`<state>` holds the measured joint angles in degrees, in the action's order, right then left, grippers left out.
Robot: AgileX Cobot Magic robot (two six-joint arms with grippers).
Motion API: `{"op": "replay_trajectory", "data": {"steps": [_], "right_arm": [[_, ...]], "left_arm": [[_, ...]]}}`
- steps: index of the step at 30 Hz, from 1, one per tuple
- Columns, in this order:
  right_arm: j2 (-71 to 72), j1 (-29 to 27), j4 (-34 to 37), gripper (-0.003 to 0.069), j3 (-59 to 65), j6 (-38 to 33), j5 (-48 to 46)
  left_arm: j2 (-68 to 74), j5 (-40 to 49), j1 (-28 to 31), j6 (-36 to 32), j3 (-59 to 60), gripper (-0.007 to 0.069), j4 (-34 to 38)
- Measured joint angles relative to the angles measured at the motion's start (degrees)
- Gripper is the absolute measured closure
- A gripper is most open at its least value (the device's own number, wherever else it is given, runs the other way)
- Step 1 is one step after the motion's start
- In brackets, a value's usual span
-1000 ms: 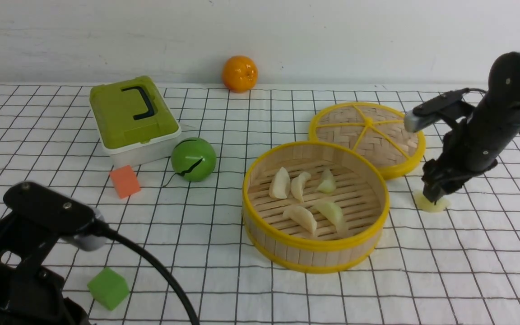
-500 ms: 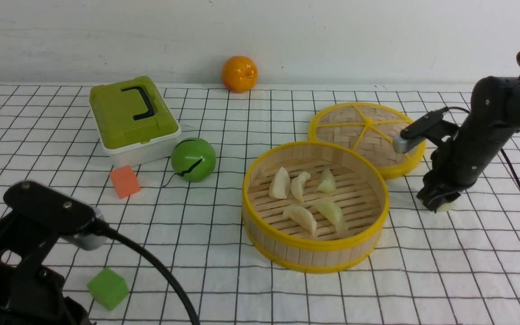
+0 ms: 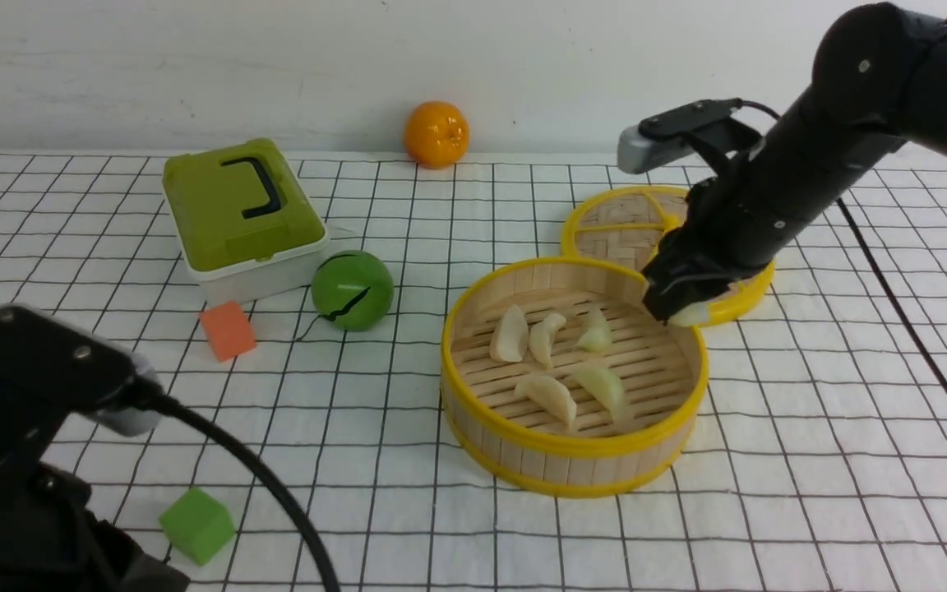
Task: Put the dumplings into the steamer on the table with the white tablecloth.
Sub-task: 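Place the dumpling in the bamboo steamer basket with the right gripper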
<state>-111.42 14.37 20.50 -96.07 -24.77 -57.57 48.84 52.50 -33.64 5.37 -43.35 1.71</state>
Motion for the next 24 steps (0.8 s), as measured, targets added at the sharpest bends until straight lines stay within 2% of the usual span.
{"op": "replay_trajectory", "data": {"steps": [10,18,20,24], "right_arm": [[-8.6,0.1,-0.1,0.0447,0.2,6.5,2.9],[-8.5,0.5,0.1,0.0259,0.1,7.0,4.4],[-6.6,0.5,-0.1,0.0253,-0.1,7.0,1.5],[-0.6,0.5,-0.2,0.0298,-0.3,6.7,-3.4]], "left_arm": [[-25.2,-2.6,0.0,0.0,11.4,0.0585,0.0],[-37.3,-1.8,0.0,0.0,12.6,0.058,-0.1],[-37.4,-1.8,0.0,0.0,12.6,0.0578,-0.1],[-37.4,-1.9,0.0,0.0,12.8,0.0573,-0.1]]}}
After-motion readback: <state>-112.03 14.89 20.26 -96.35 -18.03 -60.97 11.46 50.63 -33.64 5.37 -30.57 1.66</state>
